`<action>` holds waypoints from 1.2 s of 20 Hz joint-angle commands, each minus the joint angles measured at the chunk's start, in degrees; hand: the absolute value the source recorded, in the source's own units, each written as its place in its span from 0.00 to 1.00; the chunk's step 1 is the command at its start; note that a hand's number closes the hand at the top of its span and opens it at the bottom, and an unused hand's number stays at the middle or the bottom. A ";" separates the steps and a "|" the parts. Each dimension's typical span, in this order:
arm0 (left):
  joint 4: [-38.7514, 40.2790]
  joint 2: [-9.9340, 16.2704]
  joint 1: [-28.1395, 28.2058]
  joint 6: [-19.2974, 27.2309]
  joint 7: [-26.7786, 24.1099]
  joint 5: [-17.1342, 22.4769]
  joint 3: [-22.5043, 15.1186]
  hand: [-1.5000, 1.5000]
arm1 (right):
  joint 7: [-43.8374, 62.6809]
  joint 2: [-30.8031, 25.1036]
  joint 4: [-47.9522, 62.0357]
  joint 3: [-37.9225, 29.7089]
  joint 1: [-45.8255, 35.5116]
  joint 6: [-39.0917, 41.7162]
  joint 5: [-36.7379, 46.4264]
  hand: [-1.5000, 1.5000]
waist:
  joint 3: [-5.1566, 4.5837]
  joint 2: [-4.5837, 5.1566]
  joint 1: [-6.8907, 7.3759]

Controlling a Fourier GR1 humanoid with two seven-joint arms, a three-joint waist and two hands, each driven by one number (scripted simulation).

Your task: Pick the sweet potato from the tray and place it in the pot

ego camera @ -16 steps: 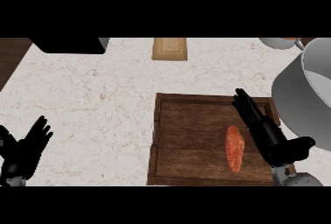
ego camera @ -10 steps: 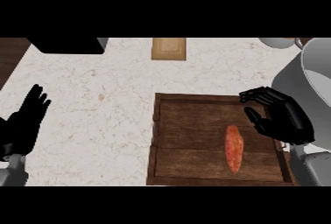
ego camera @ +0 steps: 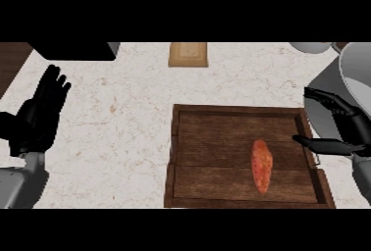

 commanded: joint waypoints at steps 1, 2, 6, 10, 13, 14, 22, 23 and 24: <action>-3.04 0.73 1.29 -1.01 1.16 -0.41 0.75 0.50 | -12.59 -1.59 7.06 -1.16 -1.14 5.64 2.85 0.00 | -0.10 -0.22 -0.17; -1.00 -0.57 1.06 -0.72 -0.09 -1.48 1.25 0.50 | -8.99 -3.09 3.91 -1.27 -0.81 7.66 2.68 0.00 | -0.17 -0.32 -0.73; -3.01 -1.49 2.16 1.25 0.73 -2.72 0.44 0.50 | 3.21 -8.82 -3.23 2.07 -3.62 11.99 4.42 0.00 | -0.25 -0.50 -0.79; -4.12 -1.16 -0.21 1.66 4.64 -2.29 0.17 0.50 | 9.76 -13.21 -7.66 8.23 -4.49 16.53 9.98 0.00 | -0.29 -0.61 -0.92; -3.23 -0.96 0.58 0.06 2.72 -2.52 0.14 0.50 | 15.34 -15.68 -13.67 11.74 -6.76 18.85 13.68 0.00 | -0.35 -0.71 -1.08; -2.22 -0.87 1.71 -0.33 0.06 -2.45 1.47 0.50 | 16.48 -15.69 -12.70 13.24 -7.78 19.47 15.69 0.00 | -0.35 -0.49 -0.46; -2.43 -2.42 0.57 -0.38 2.23 -3.50 1.96 0.50 | 34.23 -10.03 -26.46 19.07 -4.08 22.43 19.50 0.00 | -0.23 -0.53 -1.25; -5.53 -2.43 -0.33 1.05 5.48 -5.06 1.02 0.50 | 34.69 -10.74 -24.98 17.12 -4.91 24.89 19.01 0.00 | -0.20 -0.49 -1.04; -1.29 -3.44 -2.14 -1.16 3.84 -3.56 2.42 0.50 | 35.41 -9.44 -25.05 16.26 -5.04 26.22 18.69 0.00 | -0.21 -0.40 -1.13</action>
